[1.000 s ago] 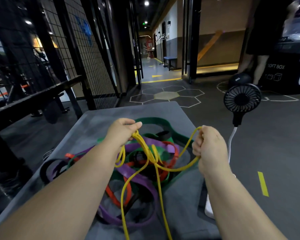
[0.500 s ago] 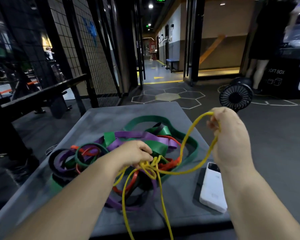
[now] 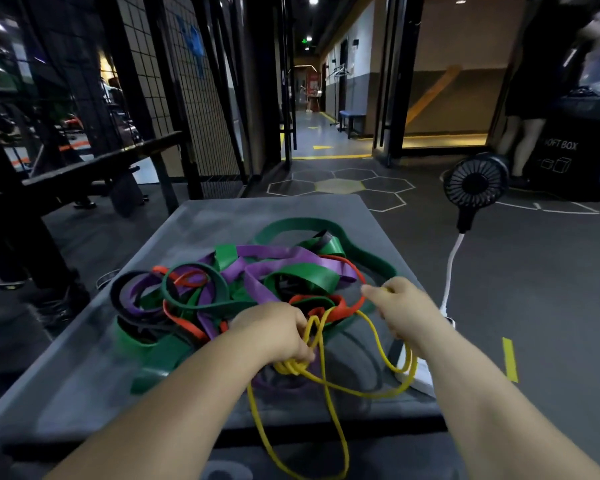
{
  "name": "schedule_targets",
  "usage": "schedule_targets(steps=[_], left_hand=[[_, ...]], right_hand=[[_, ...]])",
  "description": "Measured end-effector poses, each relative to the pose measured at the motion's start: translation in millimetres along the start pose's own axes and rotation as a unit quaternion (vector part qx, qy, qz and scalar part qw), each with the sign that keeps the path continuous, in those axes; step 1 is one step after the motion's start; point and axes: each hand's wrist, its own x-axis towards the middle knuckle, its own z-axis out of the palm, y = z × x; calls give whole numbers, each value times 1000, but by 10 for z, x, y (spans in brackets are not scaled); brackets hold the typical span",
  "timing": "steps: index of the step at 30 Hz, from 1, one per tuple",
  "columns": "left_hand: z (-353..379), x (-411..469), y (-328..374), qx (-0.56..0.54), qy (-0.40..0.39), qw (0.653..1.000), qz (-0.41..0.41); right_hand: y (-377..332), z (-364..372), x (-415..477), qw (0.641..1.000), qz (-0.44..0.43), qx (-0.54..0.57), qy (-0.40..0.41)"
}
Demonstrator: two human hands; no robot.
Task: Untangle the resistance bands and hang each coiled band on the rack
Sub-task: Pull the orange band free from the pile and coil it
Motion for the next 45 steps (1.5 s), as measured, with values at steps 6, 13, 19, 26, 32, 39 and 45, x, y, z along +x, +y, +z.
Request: schedule_targets(steps=[6,13,19,26,32,39,45], left_hand=[[108,-182,24,-4,2,1000,17],[241,-129,-58,-69,85,994,18],[300,4,-182,-201,101,974,-5],[297,94,-343,-441,124,887,-60],[227,125,-392,-525,170,826,-111],[288,185,-497,-551,194,797,-153],[231,49,-513,-518,194,825,-116]], right_hand=[[41,257,5,994,24,-109,12],[94,480,59,974,-84,-211,-4],[101,572,143,943,-120,-311,-29],[34,423,200,933,-172,-314,23],[55,260,182,943,-201,-266,-4],[-11,118,112,969,-232,-13,-81],[-47,114,236,976,-120,179,0]])
